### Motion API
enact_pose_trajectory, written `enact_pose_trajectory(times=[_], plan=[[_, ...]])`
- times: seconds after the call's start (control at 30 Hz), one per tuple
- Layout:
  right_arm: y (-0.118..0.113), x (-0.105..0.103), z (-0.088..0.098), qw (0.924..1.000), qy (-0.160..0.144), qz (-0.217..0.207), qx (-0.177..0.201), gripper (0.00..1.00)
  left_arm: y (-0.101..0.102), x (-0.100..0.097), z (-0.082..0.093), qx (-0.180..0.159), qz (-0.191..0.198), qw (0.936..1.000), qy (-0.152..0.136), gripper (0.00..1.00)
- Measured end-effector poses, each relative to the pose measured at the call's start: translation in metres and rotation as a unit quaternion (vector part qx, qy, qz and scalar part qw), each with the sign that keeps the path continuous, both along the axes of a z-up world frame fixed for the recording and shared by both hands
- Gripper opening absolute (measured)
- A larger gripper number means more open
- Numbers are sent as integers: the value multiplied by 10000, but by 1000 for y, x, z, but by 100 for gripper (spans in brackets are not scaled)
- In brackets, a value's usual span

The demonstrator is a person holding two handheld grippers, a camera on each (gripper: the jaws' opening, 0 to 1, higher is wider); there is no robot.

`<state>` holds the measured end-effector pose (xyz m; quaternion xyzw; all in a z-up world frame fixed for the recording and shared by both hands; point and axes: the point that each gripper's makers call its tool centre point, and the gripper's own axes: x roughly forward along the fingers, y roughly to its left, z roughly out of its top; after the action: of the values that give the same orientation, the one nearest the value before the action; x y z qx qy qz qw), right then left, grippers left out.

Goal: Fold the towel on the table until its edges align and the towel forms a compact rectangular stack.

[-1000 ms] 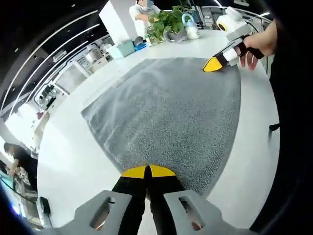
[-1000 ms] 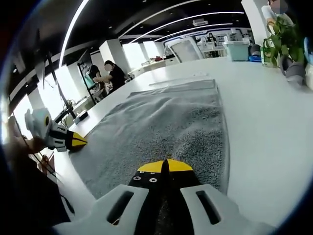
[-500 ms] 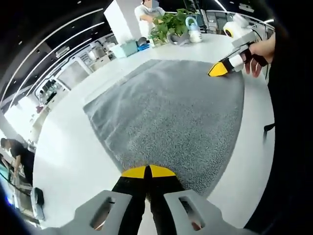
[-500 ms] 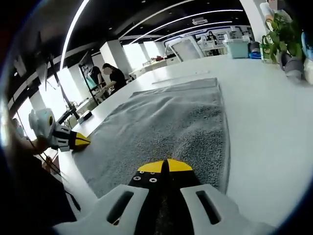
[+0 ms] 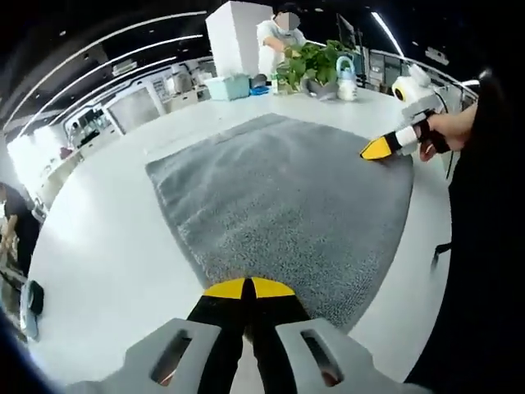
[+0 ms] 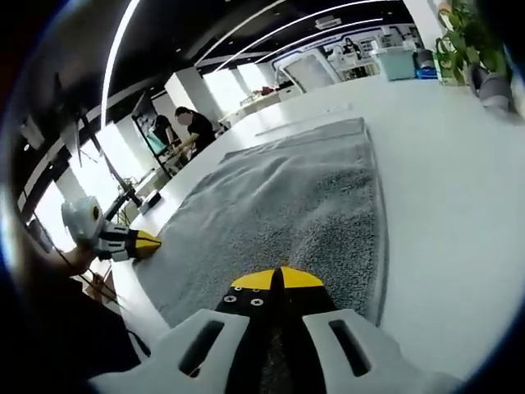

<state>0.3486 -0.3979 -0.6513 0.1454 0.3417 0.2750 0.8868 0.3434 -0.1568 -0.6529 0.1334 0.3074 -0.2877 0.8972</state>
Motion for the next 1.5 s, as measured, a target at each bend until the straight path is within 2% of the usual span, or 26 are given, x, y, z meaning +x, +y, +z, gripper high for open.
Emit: enact_pose_trajectory(times=[0.03, 0.07, 0.17, 0.3, 0.37, 0.43, 0.5, 0.57, 0.67, 0.73, 0.83, 0.9, 0.93, 0.97, 1.0, 1.03, 1.1, 1.13, 1.17, 1.2, 1.23, 1.27, 1.3, 1.33, 1.43, 1.5], plan=[[0, -3, 2, 9999, -42, 79, -71, 3, 1, 0, 0, 3, -11, 10000, -24, 2], [-2, -6, 4, 9989, -246, 252, -311, 6, 1, -1, 0, 8, -41, 10000, -46, 2], [-8, -19, 5, 9974, -316, 375, -525, 13, 0, -5, 2, 38, -54, 9999, -80, 5], [-31, -28, 9, 9976, -326, 136, -603, 20, 3, -13, 5, 296, -256, 9992, -75, 15], [-46, -34, 11, 9975, -314, -75, -625, 26, 6, -21, 6, 583, -550, 9968, 7, 20], [-57, -41, 11, 9959, -325, -54, -845, 29, 5, -30, 7, 725, -848, 9937, 109, 22], [-66, -54, 9, 9922, -309, 163, -1195, 32, 3, -51, 8, 1018, -1540, 9825, 242, 22], [-70, -70, 7, 9877, -299, 455, -1464, 33, 4, -69, 7, 1277, -2016, 9705, 332, 22], [-65, -84, 6, 9839, -284, 769, -1586, 31, 11, -85, 5, 1618, -2321, 9581, 446, 23], [-61, -90, 3, 9799, -252, 995, -1711, 26, 16, -87, 4, 1824, -2343, 9539, 439, 24], [-56, -93, -7, 9694, -241, 1289, -2076, 24, 23, -83, 5, 2309, -2574, 9380, 253, 23], [-54, -90, -9, 9665, -230, 1318, -2188, 25, 23, -78, 5, 2511, -2663, 9305, 141, 22], [-53, -87, -9, 9666, -242, 1313, -2189, 24, 22, -75, 7, 2651, -2747, 9243, 45, 22], [-53, -86, -9, 9671, -159, 1281, -2194, 24, 21, -72, 8, 2913, -2949, 9100, -84, 22], [-53, -83, -9, 9676, -134, 1282, -2171, 24, 20, -70, 8, 3085, -3092, 8995, -151, 22], [-53, -82, -10, 9669, -110, 1281, -2204, 21, 18, -68, 7, 3345, -3337, 8810, -251, 22], [-59, -79, -12, 9649, -37, 1266, -2302, 14, 16, -64, 7, 3678, -3635, 8548, -430, 20], [-61, -78, -13, 9648, 17, 1258, -2308, 7, 14, -63, 7, 3869, -3819, 8379, -492, 19], [-63, -78, -13, 9658, 90, 1251, -2269, 1, 14, -63, 6, 3971, -3933, 8277, -507, 17], [-63, -80, -14, 9704, 242, 1206, -2080, 0, 13, -64, 3, 4128, -4116, 8108, -524, 16], [-64, -79, -14, 9735, 292, 1089, -1990, 0, 13, -64, 1, 4215, -4162, 8040, -520, 15], [-66, -80, -13, 9723, 271, 1134, -2026, 0, 14, -66, -2, 4321, -4292, 7916, -492, 13], [-66, -80, -13, 9722, 265, 1128, -2035, 0, 14, -67, -3, 4394, -4374, 7830, -507, 11], [-67, -82, -12, 9704, 243, 1188, -2087, 0, 14, -67, -4, 4442, -4411, 7779, -548, 10], [-68, -86, -9, 9642, 101, 1349, -2281, 9, 14, -70, -3, 4462, -4377, 7784, -581, 9], [-70, -85, -4, 9580, -111, 1364, -2520, 13, 16, -71, -3, 4493, -4363, 7775, -582, 6]])
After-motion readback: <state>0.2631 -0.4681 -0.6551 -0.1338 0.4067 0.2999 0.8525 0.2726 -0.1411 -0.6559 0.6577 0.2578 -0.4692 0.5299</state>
